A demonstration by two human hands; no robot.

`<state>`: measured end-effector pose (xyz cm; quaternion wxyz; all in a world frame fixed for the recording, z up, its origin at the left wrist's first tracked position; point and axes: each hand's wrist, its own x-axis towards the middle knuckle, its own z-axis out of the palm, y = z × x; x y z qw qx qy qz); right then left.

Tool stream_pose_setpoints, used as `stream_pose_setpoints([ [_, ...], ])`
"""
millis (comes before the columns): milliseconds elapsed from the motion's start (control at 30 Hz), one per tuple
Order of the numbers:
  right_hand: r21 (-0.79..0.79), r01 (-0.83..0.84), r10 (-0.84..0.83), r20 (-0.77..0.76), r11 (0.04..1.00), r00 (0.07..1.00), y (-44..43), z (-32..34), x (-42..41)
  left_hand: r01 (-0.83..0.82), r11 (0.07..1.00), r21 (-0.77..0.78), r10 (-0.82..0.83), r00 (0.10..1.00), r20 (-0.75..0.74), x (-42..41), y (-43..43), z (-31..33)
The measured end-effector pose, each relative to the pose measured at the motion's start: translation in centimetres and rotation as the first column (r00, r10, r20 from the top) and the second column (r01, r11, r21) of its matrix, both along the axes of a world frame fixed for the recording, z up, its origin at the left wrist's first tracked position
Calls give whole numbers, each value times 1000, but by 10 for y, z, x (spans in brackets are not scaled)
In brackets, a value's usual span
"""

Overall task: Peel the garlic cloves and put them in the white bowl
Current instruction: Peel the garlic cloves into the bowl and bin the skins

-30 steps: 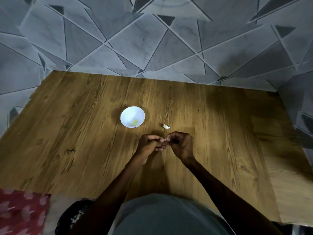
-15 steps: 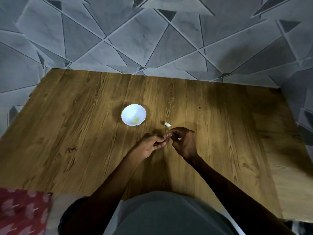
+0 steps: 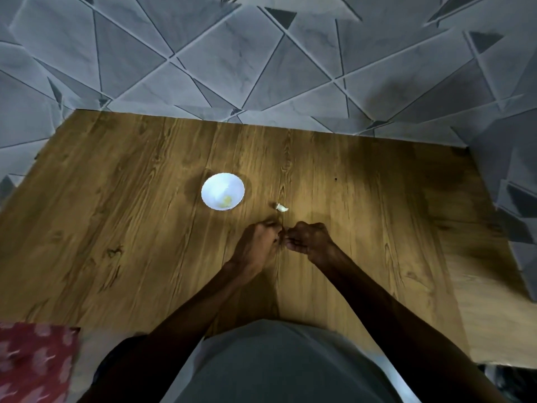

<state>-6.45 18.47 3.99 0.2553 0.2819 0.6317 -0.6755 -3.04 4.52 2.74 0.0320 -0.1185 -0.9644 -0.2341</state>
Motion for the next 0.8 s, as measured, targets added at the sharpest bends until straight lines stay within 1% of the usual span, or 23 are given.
stream_pose_setpoints([
  [67,-34,-23,24,53,999,998,2,-3,1,37,996,-78,-39,999,-25,1,0,-3],
  [100,-57,-40,44,60,998,997,2,-5,0,36,995,-89,-39,998,-41,3,0,-5],
  [133,-84,-51,57,65,995,996,3,-5,1,22,998,-60,-25,999,-46,4,0,-6],
  [200,-113,-41,49,69,993,996,2,-6,2,-69,992,103,72,997,-21,4,0,-8],
  [233,-111,-29,34,47,993,998,1,-8,2,-139,967,212,136,990,25,3,-1,-8],
  [267,-89,-17,17,-4,996,1000,0,-10,4,-222,910,352,190,974,122,0,-1,-8],
  [300,-50,-13,8,-90,999,996,-1,-11,7,-335,791,512,211,935,286,-4,-4,-7],
  [333,-22,-12,7,-196,1000,980,-2,-14,9,-474,601,644,164,861,482,-8,-6,-3],
  [367,8,-25,26,-311,1000,950,-2,-17,11,-600,400,693,64,772,632,-11,-9,1],
  [400,44,-42,57,-417,998,907,-3,-19,12,-694,233,681,-40,693,720,-14,-12,6],
  [433,95,-50,91,-501,994,861,-4,-19,13,-758,118,641,-120,630,767,-16,-15,11],
  [500,162,-34,130,-626,986,769,-8,-19,12,-843,-78,532,-246,534,809,-20,-19,18],
  [533,171,-23,134,-681,985,720,-9,-19,12,-872,-163,462,-297,490,820,-21,-20,21],
  [567,181,-10,140,-722,983,678,-11,-18,13,-891,-222,396,-341,451,825,-22,-20,22],
  [633,194,6,149,-772,981,618,-11,-17,12,-910,-278,307,-406,401,821,-23,-20,23],
  [700,194,6,153,-792,981,591,-9,-20,10,-911,-297,286,-430,395,812,-23,-19,22],
  [767,189,1,153,-795,982,587,-6,-23,9,-902,-273,335,-404,423,811,-22,-18,20],
  [800,190,2,152,-792,982,592,-5,-25,8,-890,-233,392,-368,454,811,-21,-17,19],
])
